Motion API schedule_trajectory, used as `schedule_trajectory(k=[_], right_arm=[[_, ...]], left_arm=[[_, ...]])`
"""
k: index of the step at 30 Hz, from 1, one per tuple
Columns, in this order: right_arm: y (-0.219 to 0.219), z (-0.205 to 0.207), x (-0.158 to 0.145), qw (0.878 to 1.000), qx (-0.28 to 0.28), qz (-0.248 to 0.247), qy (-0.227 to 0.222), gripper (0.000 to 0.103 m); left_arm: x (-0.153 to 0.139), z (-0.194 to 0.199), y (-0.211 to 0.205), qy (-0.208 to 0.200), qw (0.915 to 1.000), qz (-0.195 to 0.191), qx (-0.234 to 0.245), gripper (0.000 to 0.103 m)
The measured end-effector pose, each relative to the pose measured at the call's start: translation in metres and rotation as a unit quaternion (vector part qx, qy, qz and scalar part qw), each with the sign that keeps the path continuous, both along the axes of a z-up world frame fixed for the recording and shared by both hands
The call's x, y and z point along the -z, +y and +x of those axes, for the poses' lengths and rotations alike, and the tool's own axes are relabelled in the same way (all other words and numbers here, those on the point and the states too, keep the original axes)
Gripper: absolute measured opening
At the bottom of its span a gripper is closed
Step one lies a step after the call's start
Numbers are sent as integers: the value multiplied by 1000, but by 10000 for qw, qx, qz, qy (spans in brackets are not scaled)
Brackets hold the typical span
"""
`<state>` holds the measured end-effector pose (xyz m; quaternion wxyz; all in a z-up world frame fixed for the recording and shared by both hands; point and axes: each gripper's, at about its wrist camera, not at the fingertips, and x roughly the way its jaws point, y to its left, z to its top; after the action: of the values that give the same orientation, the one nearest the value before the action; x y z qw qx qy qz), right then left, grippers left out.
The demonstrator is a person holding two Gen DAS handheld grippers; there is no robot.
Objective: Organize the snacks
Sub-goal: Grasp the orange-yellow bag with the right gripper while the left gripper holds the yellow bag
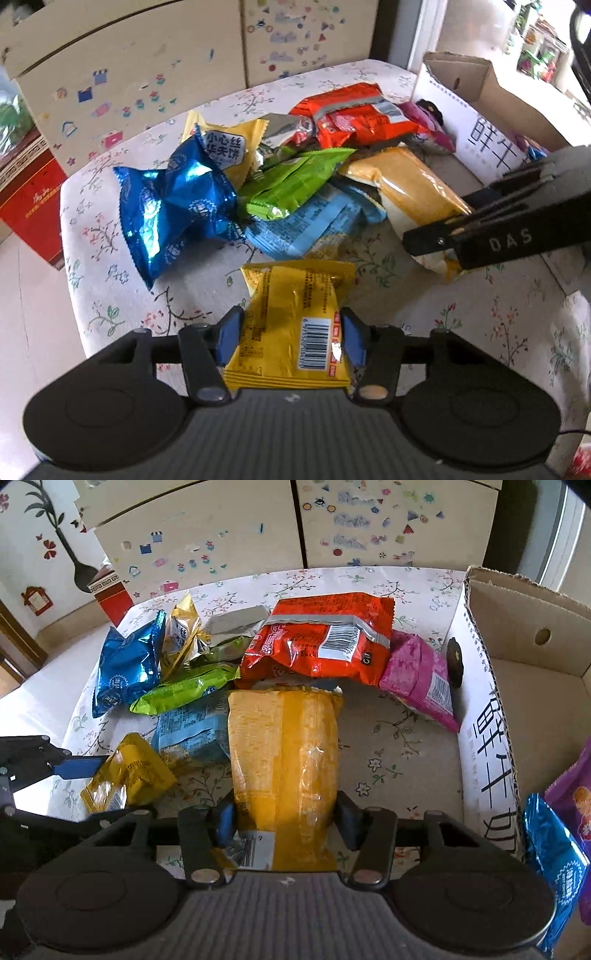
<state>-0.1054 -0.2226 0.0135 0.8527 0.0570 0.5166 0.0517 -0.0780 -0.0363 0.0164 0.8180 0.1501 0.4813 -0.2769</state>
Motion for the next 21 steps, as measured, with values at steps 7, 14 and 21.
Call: schedule_trajectory(k=[7,14,21], right_arm=[[-7,-10,-4,9999,-16,137,-11,56],[-7,-22,-17,9992,-151,311,-191,56],[-8,-28,-33,9977,-211,448,-461,56]], left_arm=[[-4,-4,6,102,9996,-115,-254,52],[-19,-7,7,-29,9984,-300,-484,52],[-30,-3,3,-169,9966,-411,-696,52]])
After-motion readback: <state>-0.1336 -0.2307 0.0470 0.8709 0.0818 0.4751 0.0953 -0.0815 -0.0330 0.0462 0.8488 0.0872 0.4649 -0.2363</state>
